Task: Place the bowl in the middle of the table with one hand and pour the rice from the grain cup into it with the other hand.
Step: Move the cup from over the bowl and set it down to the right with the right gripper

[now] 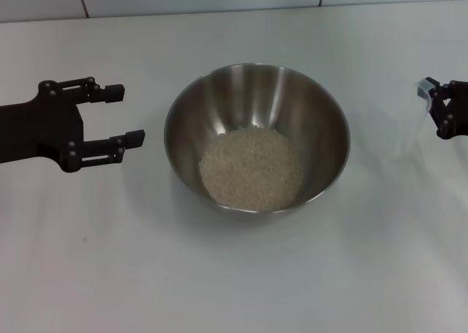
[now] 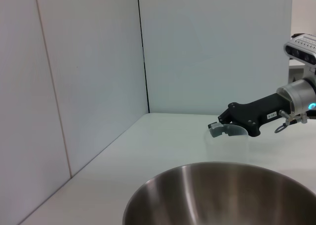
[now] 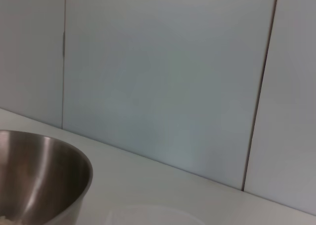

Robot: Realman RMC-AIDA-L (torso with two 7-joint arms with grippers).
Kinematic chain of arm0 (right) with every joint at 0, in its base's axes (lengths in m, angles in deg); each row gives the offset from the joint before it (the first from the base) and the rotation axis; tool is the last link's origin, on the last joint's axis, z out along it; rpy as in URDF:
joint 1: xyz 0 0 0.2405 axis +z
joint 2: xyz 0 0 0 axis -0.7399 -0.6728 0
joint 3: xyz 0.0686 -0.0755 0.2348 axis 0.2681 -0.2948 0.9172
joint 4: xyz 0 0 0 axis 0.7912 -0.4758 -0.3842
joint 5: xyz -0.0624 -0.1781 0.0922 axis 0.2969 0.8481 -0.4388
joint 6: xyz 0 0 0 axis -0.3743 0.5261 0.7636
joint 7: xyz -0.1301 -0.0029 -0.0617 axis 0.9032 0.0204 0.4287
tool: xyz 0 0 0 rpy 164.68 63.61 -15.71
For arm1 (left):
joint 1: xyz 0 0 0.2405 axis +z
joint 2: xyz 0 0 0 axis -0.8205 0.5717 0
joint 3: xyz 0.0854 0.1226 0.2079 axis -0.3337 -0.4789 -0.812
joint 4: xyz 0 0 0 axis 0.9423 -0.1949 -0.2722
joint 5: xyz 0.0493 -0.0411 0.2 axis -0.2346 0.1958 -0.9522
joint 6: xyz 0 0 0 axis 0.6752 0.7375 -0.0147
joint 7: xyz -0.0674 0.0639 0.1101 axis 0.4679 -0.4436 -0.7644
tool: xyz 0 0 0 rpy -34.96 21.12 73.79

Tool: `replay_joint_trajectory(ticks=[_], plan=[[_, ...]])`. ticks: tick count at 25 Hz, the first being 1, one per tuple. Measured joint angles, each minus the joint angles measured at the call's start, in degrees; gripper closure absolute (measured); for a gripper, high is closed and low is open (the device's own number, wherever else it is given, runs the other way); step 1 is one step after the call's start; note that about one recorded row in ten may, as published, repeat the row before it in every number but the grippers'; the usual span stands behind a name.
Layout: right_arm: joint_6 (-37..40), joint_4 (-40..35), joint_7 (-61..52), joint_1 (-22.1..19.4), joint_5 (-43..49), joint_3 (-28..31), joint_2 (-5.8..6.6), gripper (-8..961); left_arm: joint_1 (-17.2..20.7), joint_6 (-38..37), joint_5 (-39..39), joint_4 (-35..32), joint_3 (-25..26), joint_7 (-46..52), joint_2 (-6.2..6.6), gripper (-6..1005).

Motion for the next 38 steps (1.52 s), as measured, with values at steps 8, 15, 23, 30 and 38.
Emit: replay_joint_trajectory(ticks=[8, 15, 23, 30, 38], plan=[[-1.0, 0.2, 0.0, 0.1, 0.1, -0.3, -0.47, 883, 0.1, -0.1, 0.0, -0.2, -0.2, -0.3, 0.13, 275], [-2.9, 0.8, 0.0, 0.3, 0.1, -0.6, -0.5, 880, 0.0, -0.1, 0.0, -0.3, -0.1, -0.3, 0.11, 275], [-5.8, 1.2, 0.0, 0.8, 0.1, -2.3, -0.58, 878, -0.1, -0.1, 0.0, -0.2, -0.1, -0.3, 0.01, 275], [-7.5, 1.3, 0.0, 1.2, 0.1, -4.2, -0.58, 875, -0.1, -0.1, 0.0, -0.1, -0.1, -0.3, 0.01, 275], [-7.5, 1.4, -0.3, 0.8, 0.1, -4.5, -0.58, 873, -0.1, -0.3, 0.0, -0.1, -0.1, -0.3, 0.01, 275]])
